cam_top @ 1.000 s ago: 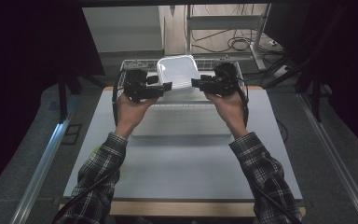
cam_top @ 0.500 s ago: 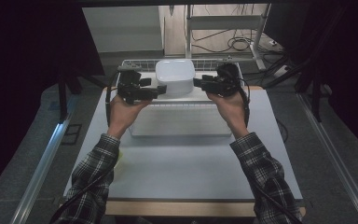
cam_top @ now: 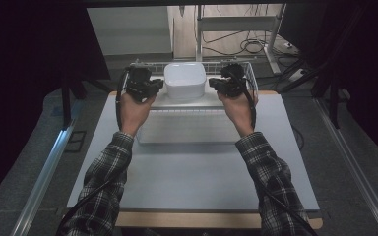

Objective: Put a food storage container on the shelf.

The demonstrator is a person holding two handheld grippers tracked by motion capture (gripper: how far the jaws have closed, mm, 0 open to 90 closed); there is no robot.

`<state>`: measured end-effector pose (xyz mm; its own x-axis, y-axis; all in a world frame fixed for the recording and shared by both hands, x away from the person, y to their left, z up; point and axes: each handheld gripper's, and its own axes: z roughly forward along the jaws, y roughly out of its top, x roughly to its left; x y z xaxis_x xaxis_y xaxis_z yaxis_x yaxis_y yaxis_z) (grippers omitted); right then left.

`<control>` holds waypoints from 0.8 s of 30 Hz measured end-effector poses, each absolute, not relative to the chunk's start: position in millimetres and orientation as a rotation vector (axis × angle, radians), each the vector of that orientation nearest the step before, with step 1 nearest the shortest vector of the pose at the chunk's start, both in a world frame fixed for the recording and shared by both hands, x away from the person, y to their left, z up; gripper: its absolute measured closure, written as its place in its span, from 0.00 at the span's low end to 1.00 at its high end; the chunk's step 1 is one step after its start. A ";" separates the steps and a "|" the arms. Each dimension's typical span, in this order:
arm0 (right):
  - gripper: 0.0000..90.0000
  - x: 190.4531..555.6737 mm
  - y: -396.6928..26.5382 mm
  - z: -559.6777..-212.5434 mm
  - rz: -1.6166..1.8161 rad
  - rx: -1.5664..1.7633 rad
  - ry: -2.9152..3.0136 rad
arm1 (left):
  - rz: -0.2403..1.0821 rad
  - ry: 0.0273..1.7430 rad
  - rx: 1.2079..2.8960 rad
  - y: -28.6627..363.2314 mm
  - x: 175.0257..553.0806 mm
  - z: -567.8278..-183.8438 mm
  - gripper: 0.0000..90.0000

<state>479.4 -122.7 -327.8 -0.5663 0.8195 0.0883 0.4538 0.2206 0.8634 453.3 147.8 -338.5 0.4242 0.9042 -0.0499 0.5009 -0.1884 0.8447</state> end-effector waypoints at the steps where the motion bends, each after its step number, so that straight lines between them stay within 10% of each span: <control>1: 0.98 481.1 -121.6 -328.8 1.296 1.181 2.126 | 0.602 1.202 1.840 145.9 455.1 -339.3 0.94; 12: 0.99 470.2 -124.0 -331.7 1.307 1.172 2.134 | 0.589 1.205 1.840 139.3 460.3 -339.6 0.99; 24: 0.79 449.9 -143.0 -333.5 1.319 1.130 2.119 | 0.598 1.127 1.822 158.7 426.6 -337.2 0.67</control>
<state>449.9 -143.0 -333.5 -0.5937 0.8009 0.0785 0.4240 0.2284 0.8764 426.6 158.7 -337.2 0.4709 0.8809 -0.0481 0.4539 -0.1952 0.8694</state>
